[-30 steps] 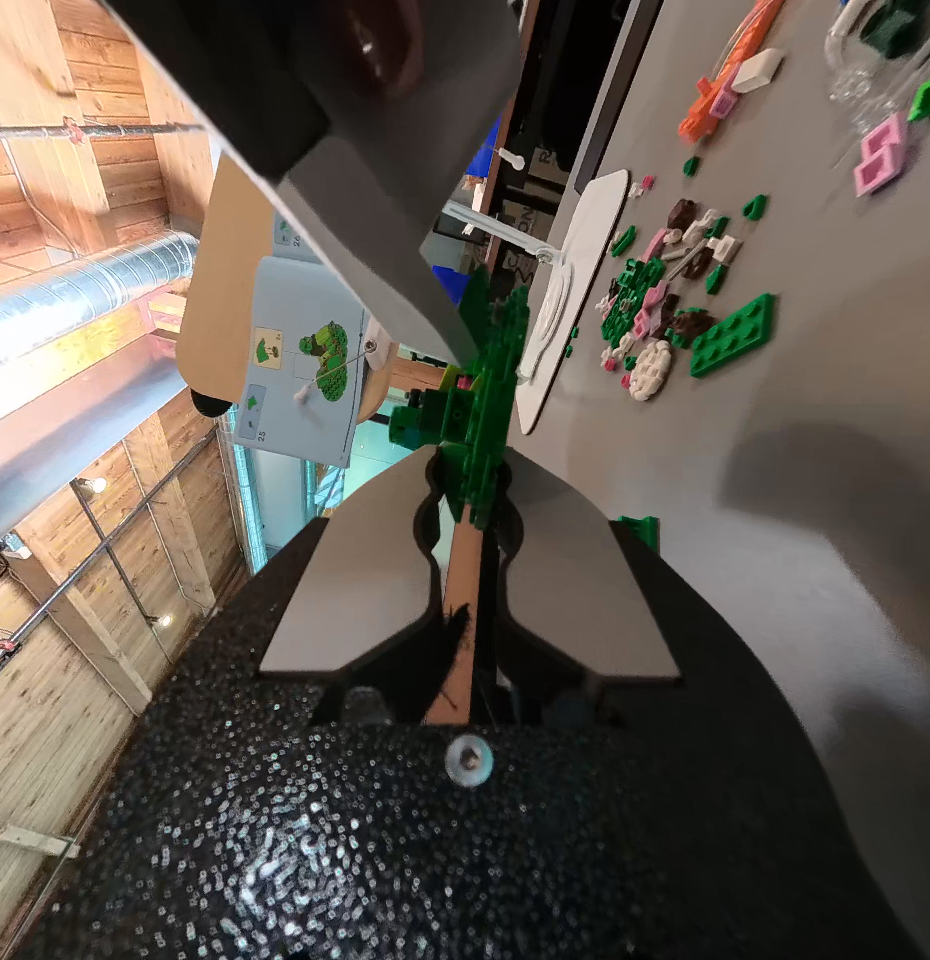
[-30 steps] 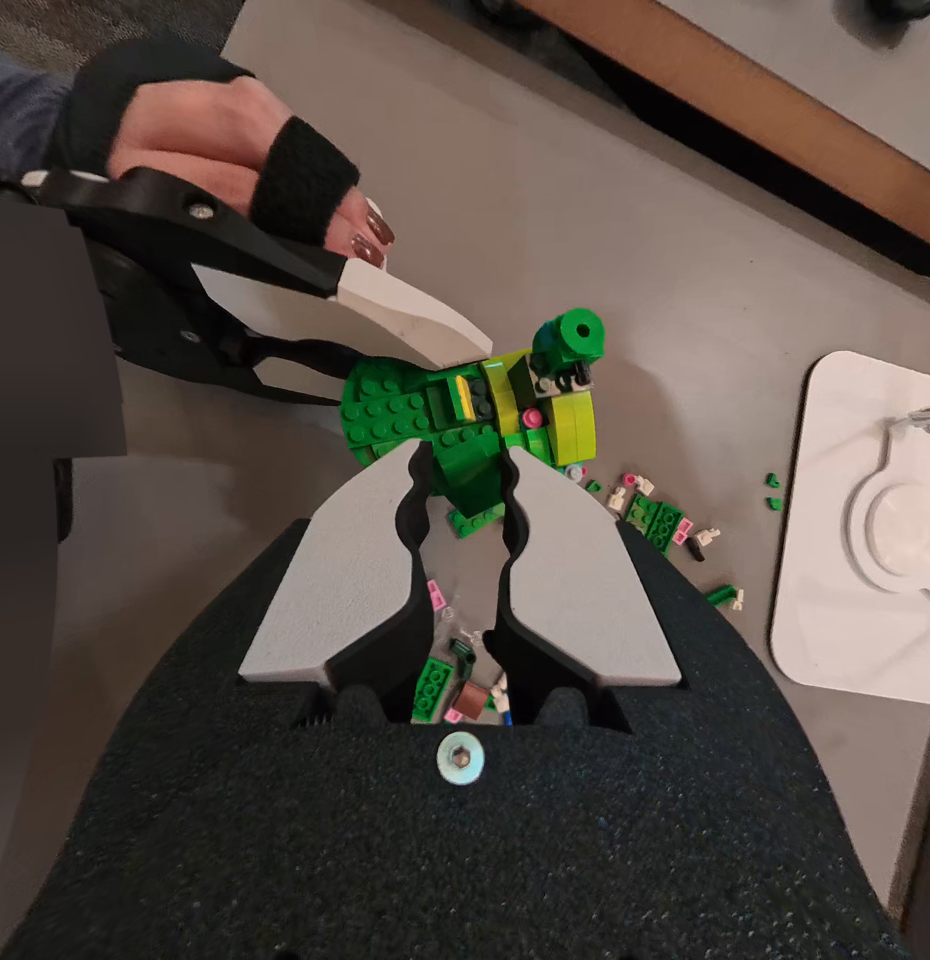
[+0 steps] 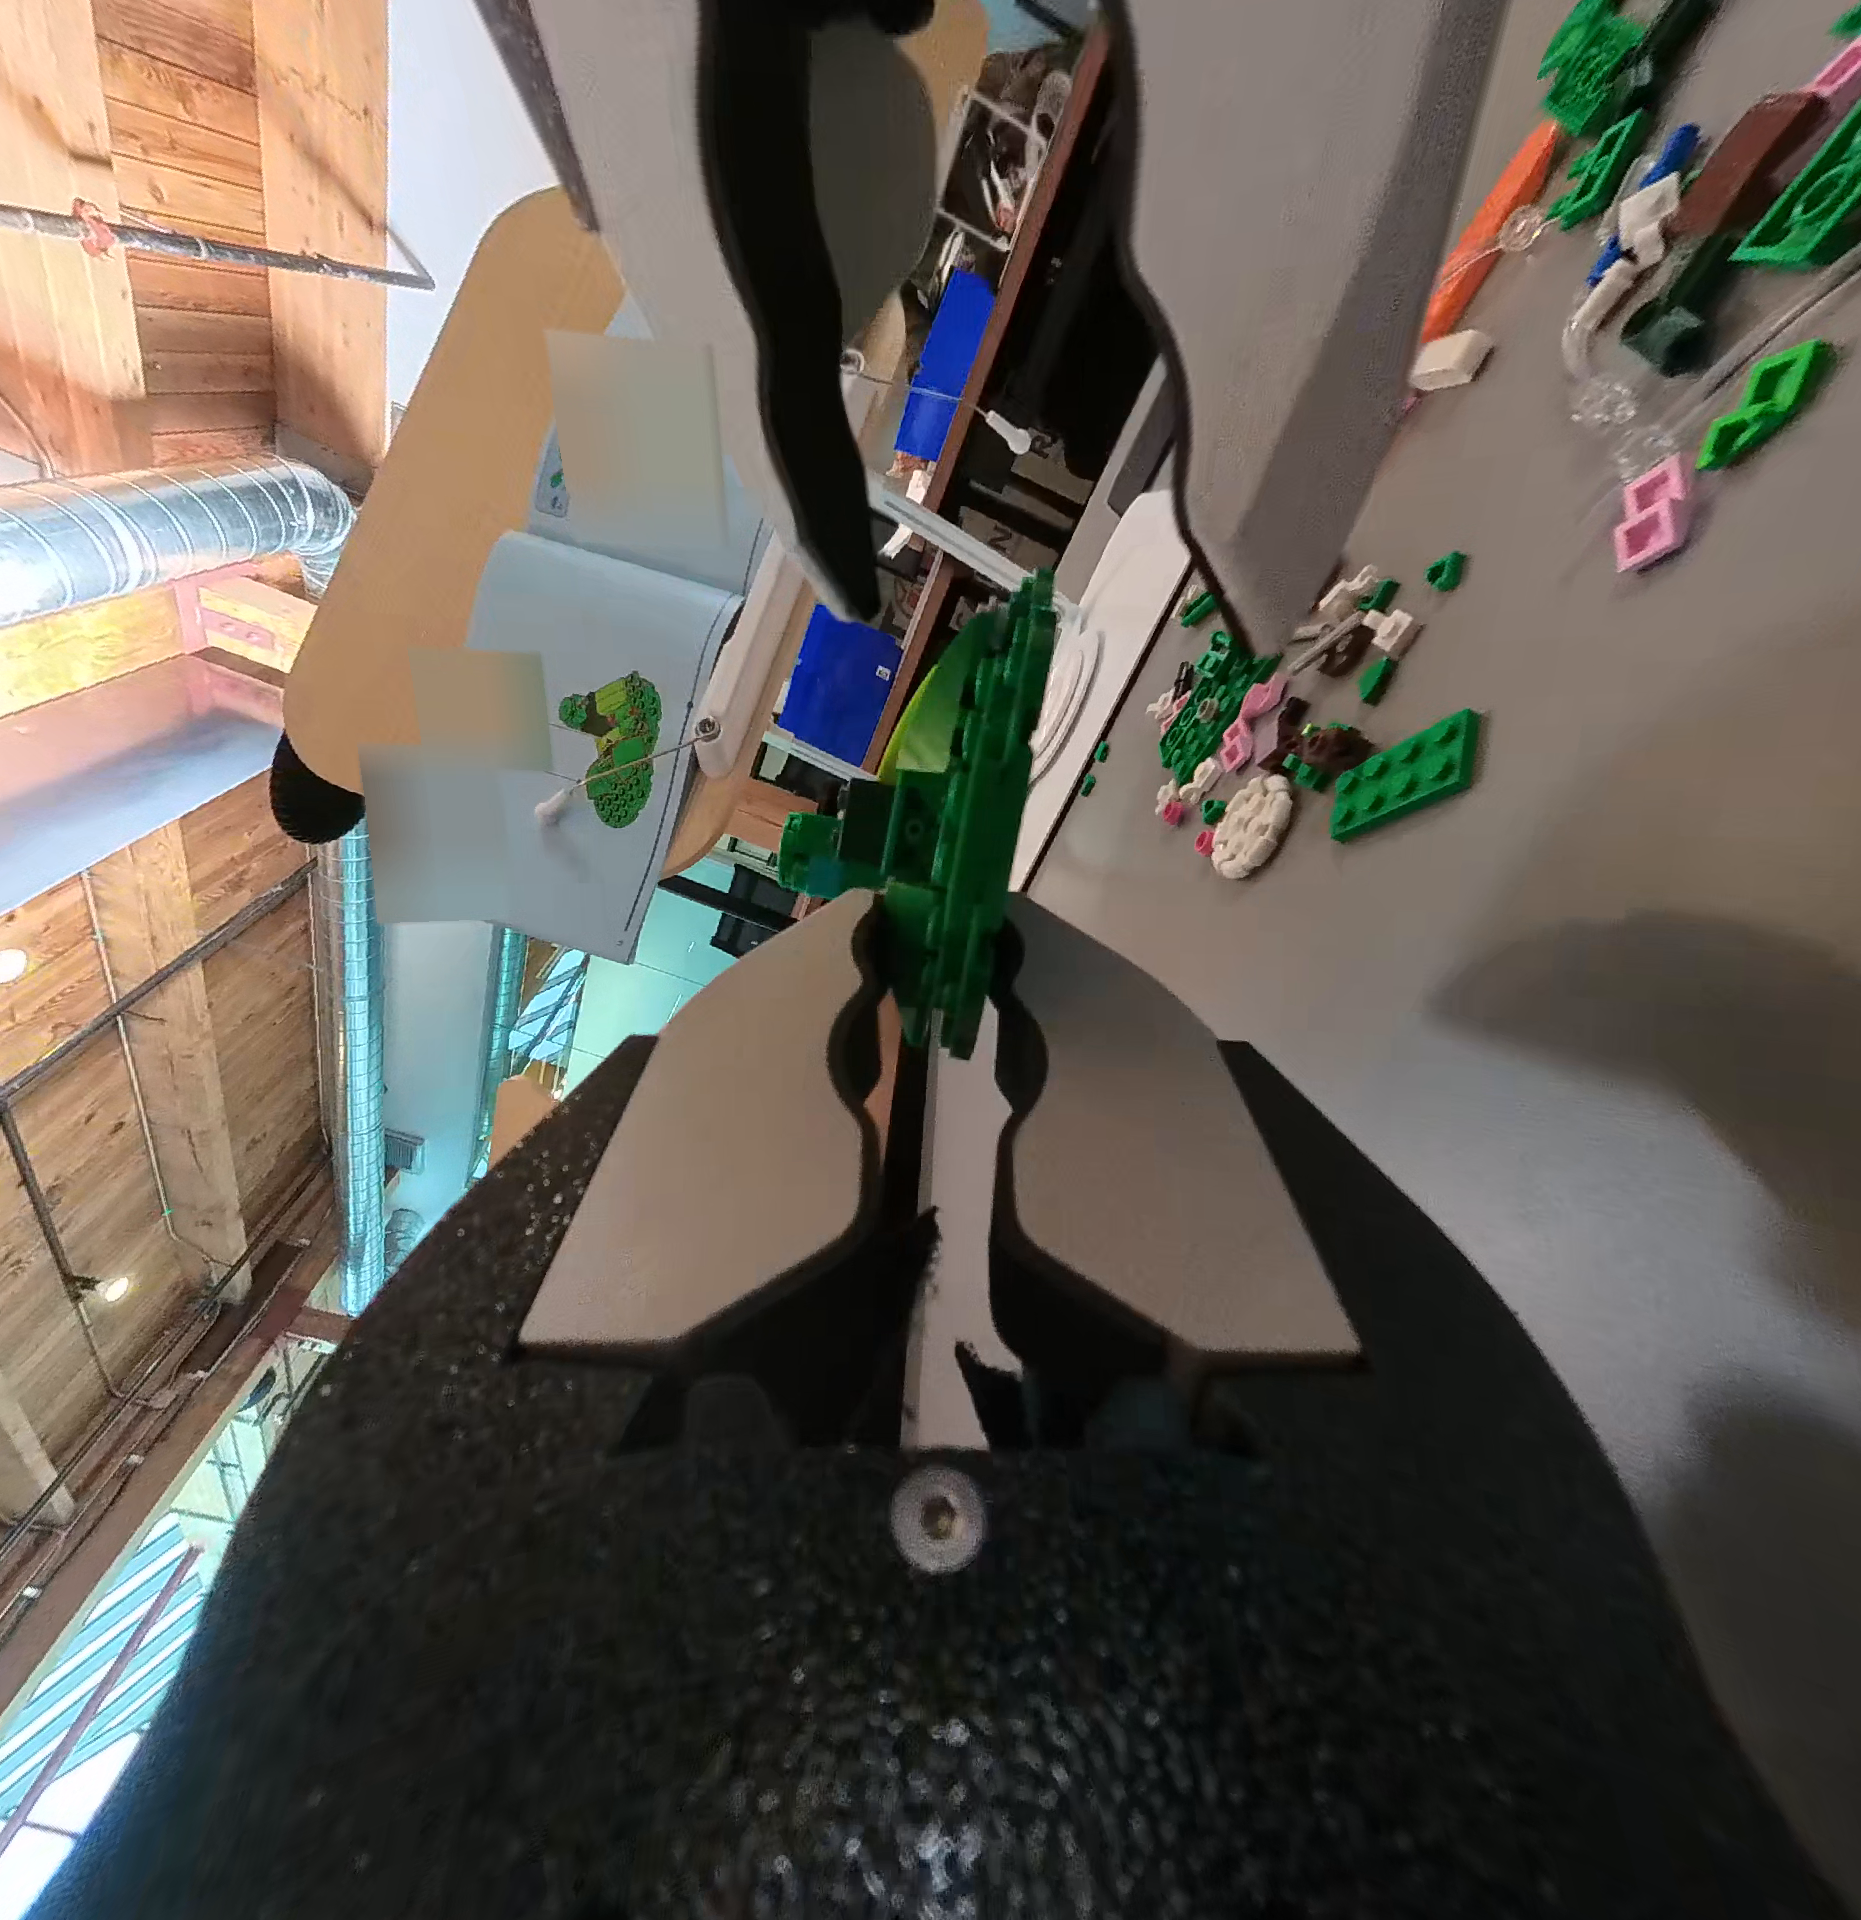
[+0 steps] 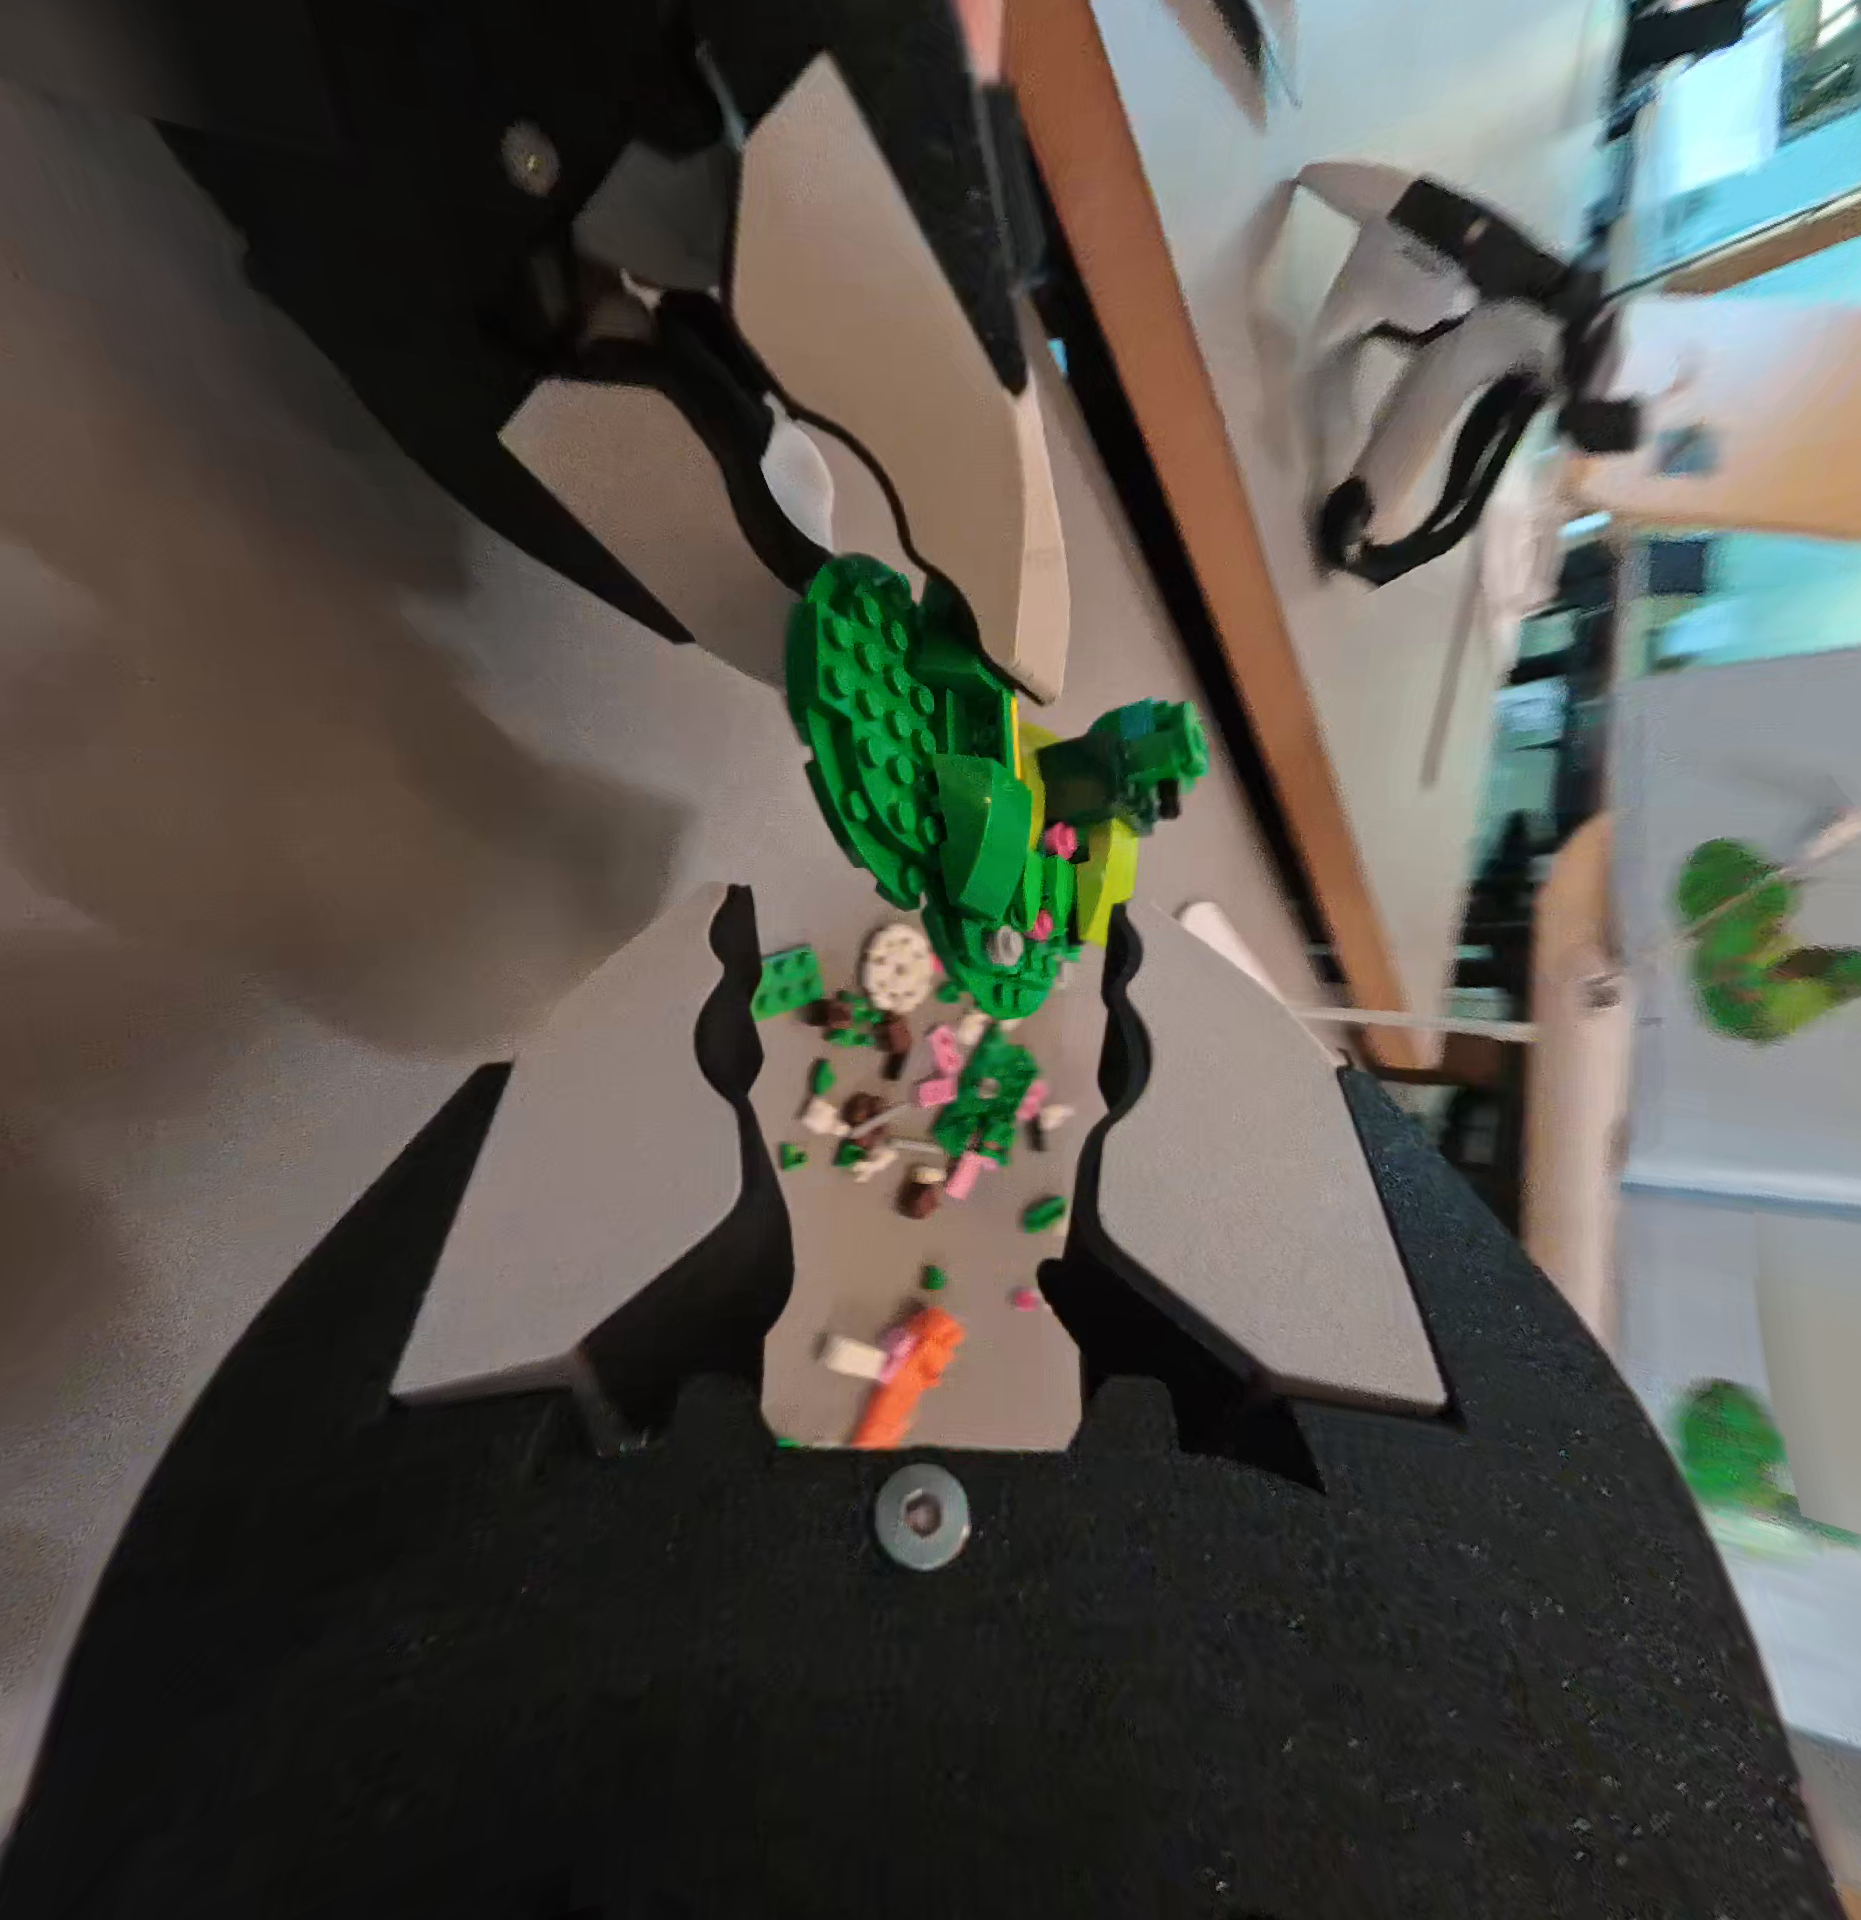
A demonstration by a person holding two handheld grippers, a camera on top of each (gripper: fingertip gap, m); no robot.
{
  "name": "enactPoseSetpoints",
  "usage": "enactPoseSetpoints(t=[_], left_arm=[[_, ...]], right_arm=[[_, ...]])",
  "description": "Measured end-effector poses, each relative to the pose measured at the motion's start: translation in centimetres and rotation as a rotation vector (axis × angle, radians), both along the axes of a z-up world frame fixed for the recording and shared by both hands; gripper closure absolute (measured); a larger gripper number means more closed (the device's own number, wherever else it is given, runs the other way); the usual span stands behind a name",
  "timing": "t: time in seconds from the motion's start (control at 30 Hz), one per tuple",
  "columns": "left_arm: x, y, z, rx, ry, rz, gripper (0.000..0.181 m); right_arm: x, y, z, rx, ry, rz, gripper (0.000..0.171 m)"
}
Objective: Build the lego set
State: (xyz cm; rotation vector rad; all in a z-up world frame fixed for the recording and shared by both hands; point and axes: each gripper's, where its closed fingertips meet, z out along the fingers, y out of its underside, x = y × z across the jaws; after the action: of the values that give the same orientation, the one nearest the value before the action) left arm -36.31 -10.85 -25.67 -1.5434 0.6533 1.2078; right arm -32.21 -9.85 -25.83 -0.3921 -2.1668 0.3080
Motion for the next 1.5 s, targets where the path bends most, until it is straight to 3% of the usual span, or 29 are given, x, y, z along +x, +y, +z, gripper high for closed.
enactPoseSetpoints(t=[0.17,0.33,0.47,0.83,1.03,1.5], left_arm=[[0.1,0.0,0.0,0.001,0.002,-0.007,0.165],[0.2,0.0,0.0,-0.003,0.013,-0.005,0.164],[0.3,-0.1,0.0,-0.003,0.011,-0.017,0.165],[0.7,0.1,-0.4,-0.026,0.019,-0.036,0.165],[1.0,0.2,-0.9,-0.053,0.006,-0.056,0.165],[1.8,0.2,-1.4,-0.085,0.007,-0.101,0.165]], right_arm=[[-1.0,0.4,-0.3,0.293,0.174,0.002,0.108],[-1.7,0.3,-0.4,0.422,0.287,-0.028,0.118],[-1.8,0.1,0.1,0.419,0.343,-0.034,0.130],[-1.9,-0.2,-1.1,0.422,0.339,0.059,0.127],[-2.1,-0.2,-1.0,0.463,0.374,0.076,0.151],[-1.4,-0.1,-1.5,0.504,0.330,0.143,0.151]])
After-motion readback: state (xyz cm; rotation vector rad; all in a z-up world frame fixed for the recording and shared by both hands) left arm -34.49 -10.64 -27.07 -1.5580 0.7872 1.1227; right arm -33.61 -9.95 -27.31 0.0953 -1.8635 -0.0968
